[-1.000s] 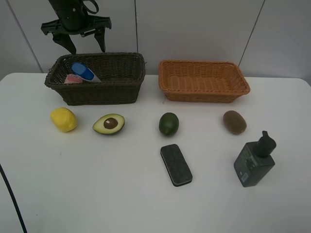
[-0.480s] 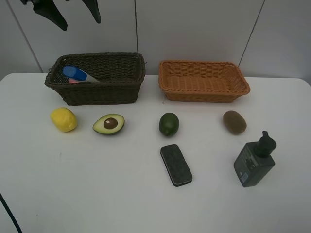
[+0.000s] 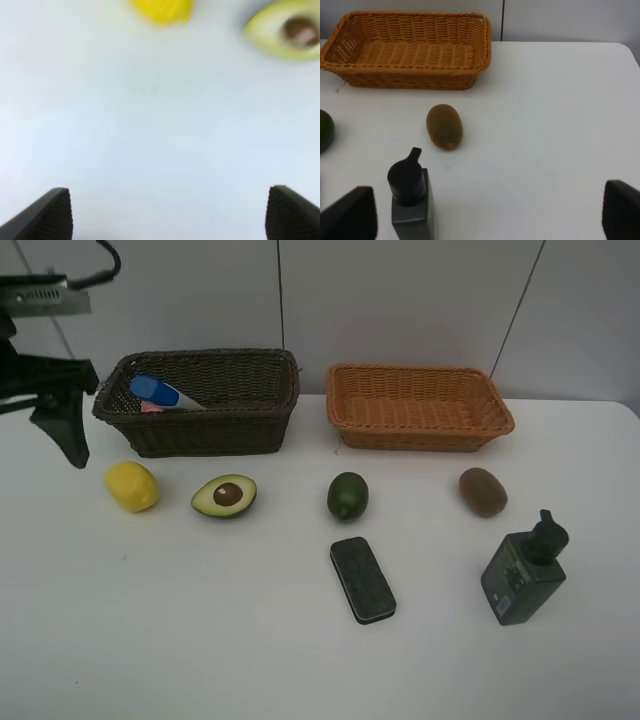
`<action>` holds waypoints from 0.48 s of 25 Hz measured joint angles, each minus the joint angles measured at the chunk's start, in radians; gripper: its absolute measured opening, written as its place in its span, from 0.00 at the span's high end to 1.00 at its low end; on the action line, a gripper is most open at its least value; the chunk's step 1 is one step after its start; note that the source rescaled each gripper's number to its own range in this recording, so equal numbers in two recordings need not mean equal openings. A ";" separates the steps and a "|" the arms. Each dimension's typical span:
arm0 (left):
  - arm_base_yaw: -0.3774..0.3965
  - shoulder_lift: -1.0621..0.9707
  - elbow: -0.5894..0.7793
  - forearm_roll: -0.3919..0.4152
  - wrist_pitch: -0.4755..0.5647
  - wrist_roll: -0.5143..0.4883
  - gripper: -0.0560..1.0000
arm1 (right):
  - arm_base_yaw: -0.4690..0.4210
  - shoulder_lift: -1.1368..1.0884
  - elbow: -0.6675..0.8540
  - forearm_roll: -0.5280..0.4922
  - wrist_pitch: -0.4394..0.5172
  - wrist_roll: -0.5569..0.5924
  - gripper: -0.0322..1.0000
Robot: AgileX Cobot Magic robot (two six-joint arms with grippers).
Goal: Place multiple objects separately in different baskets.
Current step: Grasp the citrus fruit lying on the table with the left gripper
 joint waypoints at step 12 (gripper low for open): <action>0.100 0.275 0.135 0.027 -0.334 0.001 0.02 | 0.000 0.000 0.000 0.000 0.000 0.000 0.02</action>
